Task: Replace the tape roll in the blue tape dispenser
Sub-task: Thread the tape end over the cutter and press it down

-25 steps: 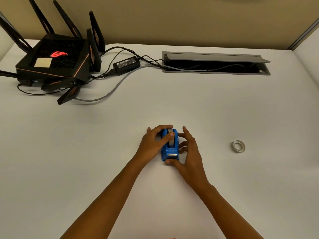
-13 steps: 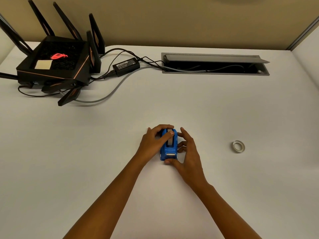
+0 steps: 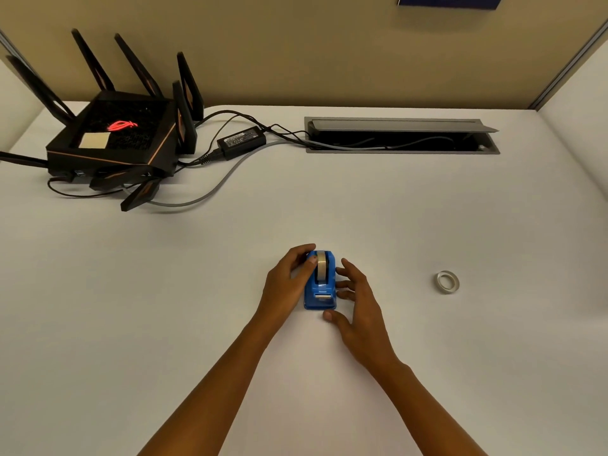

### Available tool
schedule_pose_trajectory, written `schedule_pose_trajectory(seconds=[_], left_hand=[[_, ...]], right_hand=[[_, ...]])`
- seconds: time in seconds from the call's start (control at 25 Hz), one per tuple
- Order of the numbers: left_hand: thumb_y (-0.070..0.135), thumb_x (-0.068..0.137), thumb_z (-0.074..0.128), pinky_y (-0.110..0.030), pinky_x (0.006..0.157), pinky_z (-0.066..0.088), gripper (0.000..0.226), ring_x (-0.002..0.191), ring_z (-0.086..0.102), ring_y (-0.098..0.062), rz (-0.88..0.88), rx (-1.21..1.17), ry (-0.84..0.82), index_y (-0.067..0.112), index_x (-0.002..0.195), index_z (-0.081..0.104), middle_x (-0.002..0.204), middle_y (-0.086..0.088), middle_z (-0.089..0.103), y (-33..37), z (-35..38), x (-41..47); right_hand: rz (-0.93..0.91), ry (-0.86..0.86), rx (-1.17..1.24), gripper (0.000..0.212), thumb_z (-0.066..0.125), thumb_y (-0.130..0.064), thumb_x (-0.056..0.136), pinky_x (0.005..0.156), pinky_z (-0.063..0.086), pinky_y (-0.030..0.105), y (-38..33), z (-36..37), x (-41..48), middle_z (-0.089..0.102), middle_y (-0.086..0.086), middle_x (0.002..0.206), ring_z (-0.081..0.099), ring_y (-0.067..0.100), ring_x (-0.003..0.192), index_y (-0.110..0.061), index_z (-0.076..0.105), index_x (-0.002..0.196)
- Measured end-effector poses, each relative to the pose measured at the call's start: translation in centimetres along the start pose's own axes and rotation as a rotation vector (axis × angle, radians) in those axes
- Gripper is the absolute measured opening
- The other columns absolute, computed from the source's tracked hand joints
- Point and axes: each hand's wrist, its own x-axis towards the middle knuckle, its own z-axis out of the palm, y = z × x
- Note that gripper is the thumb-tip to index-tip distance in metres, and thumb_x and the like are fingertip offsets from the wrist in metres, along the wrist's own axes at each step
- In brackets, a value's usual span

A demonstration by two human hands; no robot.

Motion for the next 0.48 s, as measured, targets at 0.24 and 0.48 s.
schedule_pose_trajectory(seconds=[0.24,0.48], left_hand=[[0.026,0.091,0.052,0.001,0.07,0.043,0.027,0.1,0.054,-0.007,-0.021,0.031,0.048,0.018,0.116,0.055,0.12,-0.001,0.062,0.51,0.18,0.59],[0.031,0.097,0.038,-0.021,0.095,0.037,0.037,0.123,0.049,-0.015,-0.037,0.052,0.027,0.02,0.131,0.045,0.134,0.001,0.053,0.25,-0.12,0.07]], right_hand=[[0.024,-0.029,-0.001,0.076,0.072,-0.01,0.079,0.098,0.047,0.032,-0.99,-0.12,-0.48,0.048,0.001,0.135,0.055,0.013,0.11,-0.021,0.027,0.139],[0.033,-0.023,-0.031,0.057,0.048,0.006,0.09,0.091,0.041,0.012,-1.11,-0.56,-1.06,0.048,0.004,0.135,0.052,0.01,0.11,-0.018,0.03,0.139]])
